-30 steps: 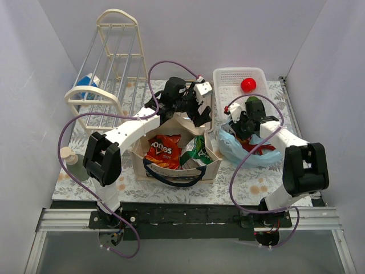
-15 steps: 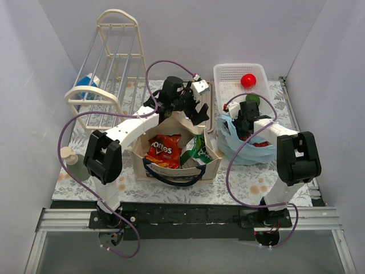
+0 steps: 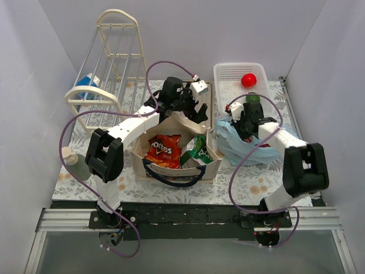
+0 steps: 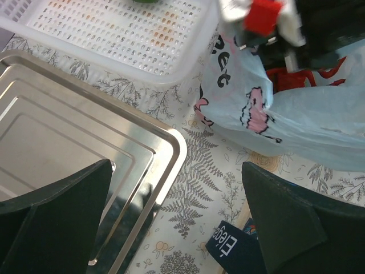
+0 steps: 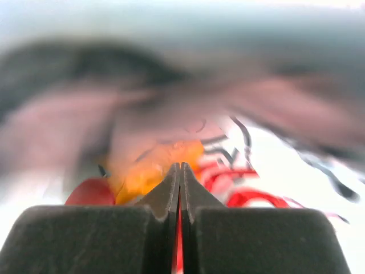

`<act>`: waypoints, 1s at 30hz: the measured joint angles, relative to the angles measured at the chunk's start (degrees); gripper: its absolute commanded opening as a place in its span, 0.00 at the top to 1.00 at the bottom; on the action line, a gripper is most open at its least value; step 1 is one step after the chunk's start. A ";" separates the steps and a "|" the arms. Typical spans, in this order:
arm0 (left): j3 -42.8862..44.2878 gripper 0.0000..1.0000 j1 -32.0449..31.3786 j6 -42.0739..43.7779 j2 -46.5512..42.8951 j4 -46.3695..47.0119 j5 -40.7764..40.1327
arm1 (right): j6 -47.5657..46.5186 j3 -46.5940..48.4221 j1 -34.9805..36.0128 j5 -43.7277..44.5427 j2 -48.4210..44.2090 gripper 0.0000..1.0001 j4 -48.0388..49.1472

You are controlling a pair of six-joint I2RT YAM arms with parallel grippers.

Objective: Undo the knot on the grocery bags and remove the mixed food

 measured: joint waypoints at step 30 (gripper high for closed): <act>-2.54 0.02 0.07 -3.45 -0.46 0.96 2.95 | -21.86 -20.50 2.10 -2.40 -27.43 0.40 -3.10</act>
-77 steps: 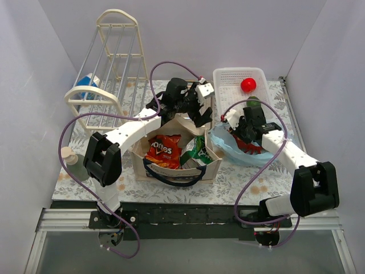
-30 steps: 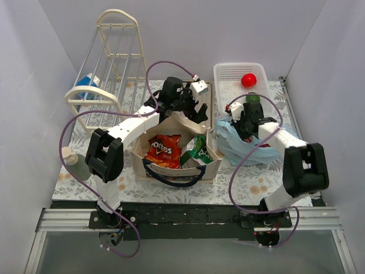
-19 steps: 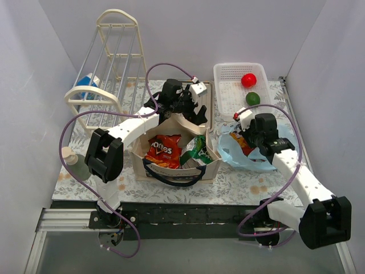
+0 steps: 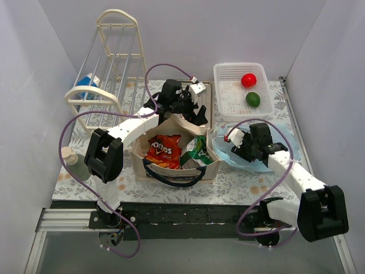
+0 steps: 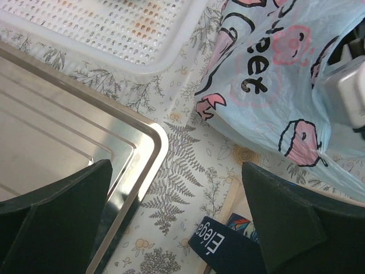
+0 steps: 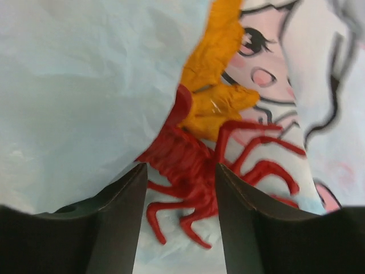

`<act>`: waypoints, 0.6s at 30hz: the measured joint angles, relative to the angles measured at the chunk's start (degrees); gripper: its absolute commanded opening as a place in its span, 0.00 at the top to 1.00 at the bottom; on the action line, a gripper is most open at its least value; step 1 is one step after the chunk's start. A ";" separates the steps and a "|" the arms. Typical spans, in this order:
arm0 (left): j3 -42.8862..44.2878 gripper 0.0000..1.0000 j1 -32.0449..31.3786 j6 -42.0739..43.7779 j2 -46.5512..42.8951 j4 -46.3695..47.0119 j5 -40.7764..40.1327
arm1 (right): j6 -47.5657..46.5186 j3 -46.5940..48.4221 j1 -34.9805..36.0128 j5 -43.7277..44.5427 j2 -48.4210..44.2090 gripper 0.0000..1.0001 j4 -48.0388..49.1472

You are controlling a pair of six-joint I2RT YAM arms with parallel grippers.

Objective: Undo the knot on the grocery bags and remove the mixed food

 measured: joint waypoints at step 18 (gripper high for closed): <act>0.33 0.02 -0.07 -0.37 -0.02 -1.18 -0.26 | -18.49 24.61 -0.39 -8.94 31.74 0.41 -11.58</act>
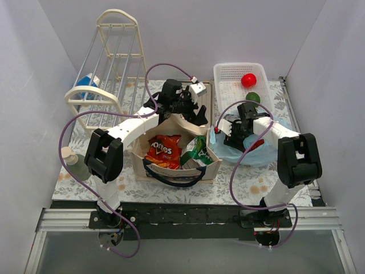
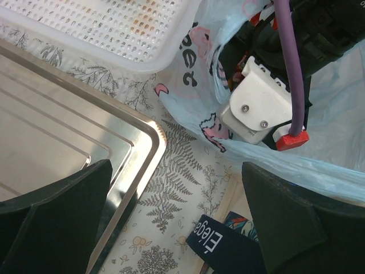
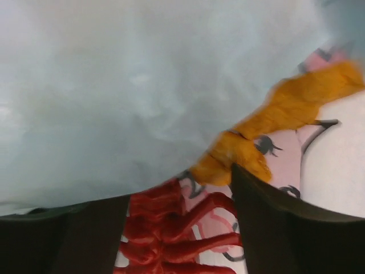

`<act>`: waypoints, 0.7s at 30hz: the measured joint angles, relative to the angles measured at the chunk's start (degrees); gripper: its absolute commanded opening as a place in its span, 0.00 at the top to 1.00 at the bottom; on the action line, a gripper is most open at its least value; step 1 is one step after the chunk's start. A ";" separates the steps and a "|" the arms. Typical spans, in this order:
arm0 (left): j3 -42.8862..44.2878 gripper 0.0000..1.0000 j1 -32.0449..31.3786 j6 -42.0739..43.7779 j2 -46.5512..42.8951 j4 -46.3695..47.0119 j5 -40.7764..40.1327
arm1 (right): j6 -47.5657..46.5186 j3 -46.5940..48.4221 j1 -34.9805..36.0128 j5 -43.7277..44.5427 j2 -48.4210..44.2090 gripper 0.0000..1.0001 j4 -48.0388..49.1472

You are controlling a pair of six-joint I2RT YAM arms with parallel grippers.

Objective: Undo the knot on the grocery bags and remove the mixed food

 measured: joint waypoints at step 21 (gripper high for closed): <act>-4.33 0.02 -5.73 -17.68 1.55 21.40 3.23 | 8.15 0.00 -0.24 -5.31 -10.29 0.99 -16.33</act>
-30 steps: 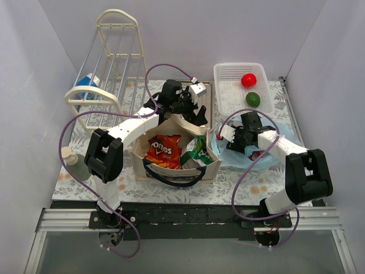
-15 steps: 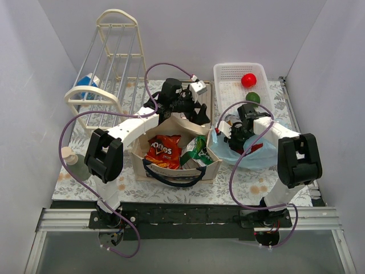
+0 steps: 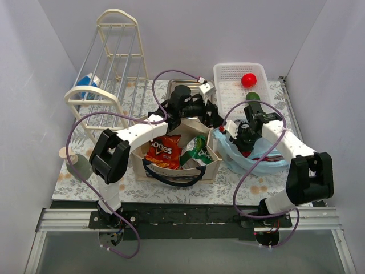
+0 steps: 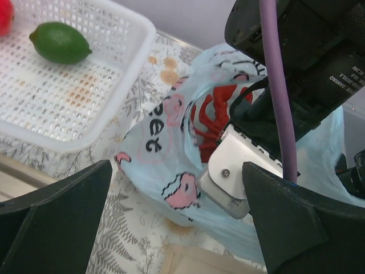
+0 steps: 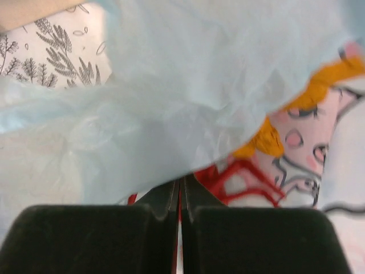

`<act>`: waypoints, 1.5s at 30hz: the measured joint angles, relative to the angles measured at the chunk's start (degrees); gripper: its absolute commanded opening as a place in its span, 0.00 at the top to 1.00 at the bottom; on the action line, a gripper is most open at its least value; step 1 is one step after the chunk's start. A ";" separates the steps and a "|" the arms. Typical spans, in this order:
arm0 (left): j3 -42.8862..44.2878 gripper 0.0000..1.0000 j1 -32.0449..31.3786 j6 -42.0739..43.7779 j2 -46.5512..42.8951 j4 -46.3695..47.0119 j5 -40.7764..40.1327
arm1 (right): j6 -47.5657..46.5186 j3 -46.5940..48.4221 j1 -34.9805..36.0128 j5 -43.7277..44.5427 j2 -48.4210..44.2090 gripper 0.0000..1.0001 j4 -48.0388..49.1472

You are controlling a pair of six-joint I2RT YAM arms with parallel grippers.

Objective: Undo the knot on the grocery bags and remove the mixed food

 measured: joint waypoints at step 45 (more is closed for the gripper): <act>-7.23 0.04 -3.39 -10.64 4.66 3.52 -15.98 | 35.91 -9.46 -12.74 14.71 -4.79 0.09 21.42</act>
